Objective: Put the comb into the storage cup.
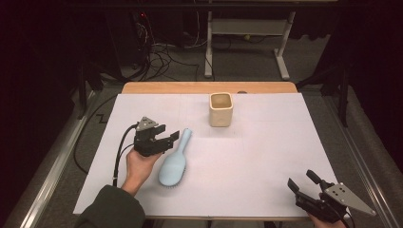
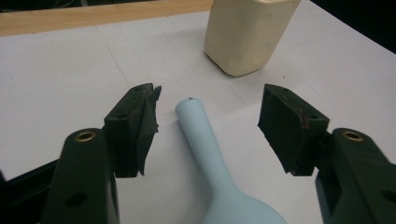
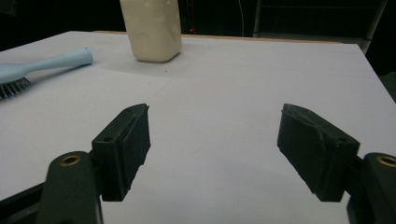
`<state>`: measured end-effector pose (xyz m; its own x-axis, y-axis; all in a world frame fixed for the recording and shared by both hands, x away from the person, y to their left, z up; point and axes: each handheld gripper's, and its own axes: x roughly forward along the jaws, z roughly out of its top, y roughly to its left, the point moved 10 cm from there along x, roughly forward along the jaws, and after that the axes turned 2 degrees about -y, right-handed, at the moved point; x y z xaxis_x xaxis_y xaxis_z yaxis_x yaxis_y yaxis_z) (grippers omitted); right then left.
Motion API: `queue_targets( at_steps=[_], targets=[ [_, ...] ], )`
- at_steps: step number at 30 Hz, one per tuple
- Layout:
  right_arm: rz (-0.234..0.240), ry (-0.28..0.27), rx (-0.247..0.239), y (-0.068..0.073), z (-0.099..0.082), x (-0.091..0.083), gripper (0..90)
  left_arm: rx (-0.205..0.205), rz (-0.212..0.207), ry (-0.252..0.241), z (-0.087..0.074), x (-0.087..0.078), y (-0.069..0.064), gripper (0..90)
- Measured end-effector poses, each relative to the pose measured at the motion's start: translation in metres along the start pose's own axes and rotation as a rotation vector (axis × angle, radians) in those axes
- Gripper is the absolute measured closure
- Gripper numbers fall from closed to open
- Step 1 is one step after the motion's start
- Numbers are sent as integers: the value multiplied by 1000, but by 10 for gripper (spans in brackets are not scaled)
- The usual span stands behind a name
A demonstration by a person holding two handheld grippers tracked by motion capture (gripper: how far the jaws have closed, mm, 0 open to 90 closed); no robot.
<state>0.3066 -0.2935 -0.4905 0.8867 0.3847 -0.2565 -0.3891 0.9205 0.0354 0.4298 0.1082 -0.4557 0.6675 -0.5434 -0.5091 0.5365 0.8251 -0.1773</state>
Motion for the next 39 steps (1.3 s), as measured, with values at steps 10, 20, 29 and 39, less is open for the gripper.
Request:
queue_targets(
  at_steps=[10,20,29,39],
  targets=[
    [1,1,-11,1,0,0,265,36,-20,95,4,7,-4,413],
    [6,4,-22,2,0,1,267,54,0,222,4,13,-3,490],
    [10,3,-25,3,0,1,268,51,25,317,3,19,3,543],
    [8,9,-33,2,-1,1,270,17,58,381,1,26,21,601]
  ],
)
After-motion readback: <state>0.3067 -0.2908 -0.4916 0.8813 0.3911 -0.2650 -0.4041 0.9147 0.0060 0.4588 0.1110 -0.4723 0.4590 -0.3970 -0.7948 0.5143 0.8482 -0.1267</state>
